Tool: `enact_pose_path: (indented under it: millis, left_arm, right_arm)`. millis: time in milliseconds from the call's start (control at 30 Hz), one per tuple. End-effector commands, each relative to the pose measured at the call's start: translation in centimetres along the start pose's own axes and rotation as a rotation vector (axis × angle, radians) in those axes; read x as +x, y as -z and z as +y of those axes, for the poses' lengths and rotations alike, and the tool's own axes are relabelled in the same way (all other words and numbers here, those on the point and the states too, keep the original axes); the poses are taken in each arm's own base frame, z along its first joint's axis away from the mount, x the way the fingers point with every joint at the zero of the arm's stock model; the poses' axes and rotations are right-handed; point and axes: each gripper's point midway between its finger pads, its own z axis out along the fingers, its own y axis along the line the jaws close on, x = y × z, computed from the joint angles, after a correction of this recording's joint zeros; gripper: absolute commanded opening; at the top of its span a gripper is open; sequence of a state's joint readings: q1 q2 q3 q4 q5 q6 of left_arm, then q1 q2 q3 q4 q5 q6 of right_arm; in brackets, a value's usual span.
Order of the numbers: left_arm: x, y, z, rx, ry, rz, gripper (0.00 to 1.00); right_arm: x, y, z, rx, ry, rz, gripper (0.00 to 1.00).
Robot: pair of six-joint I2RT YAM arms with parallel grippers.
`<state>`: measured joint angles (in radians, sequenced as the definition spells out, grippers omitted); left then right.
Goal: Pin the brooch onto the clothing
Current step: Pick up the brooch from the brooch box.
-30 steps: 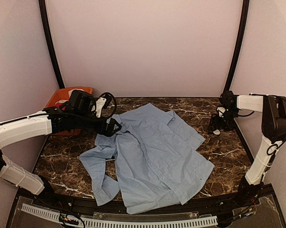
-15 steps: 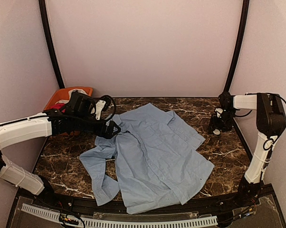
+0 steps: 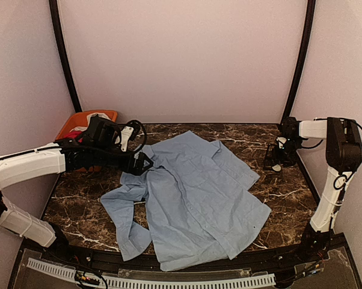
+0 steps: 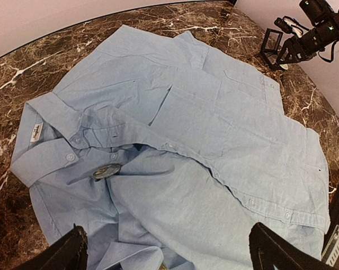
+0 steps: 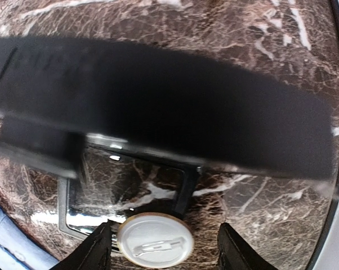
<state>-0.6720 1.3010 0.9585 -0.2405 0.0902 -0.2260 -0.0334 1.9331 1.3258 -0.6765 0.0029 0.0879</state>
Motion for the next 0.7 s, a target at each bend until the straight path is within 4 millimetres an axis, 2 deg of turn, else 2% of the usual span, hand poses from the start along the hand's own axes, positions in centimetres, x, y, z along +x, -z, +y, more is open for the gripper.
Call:
enact_pose_path:
  millis: [0, 400, 667]
  left_arm:
    - [0.0, 0.7, -0.3, 0.012, 0.005, -0.014, 1.0]
    - [-0.1, 0.8, -0.4, 0.016, 0.006, -0.022, 1.0]
    - [-0.2, 0.9, -0.5, 0.023, 0.006, -0.027, 1.0]
  right_arm:
    - [-0.6, -0.5, 0.9, -0.047, 0.002, -0.008, 0.6]
    - [0.6, -0.5, 0.6, -0.063, -0.025, 0.013, 0.6]
    - [1.3, -0.8, 0.6, -0.087, -0.043, 0.027, 0.45]
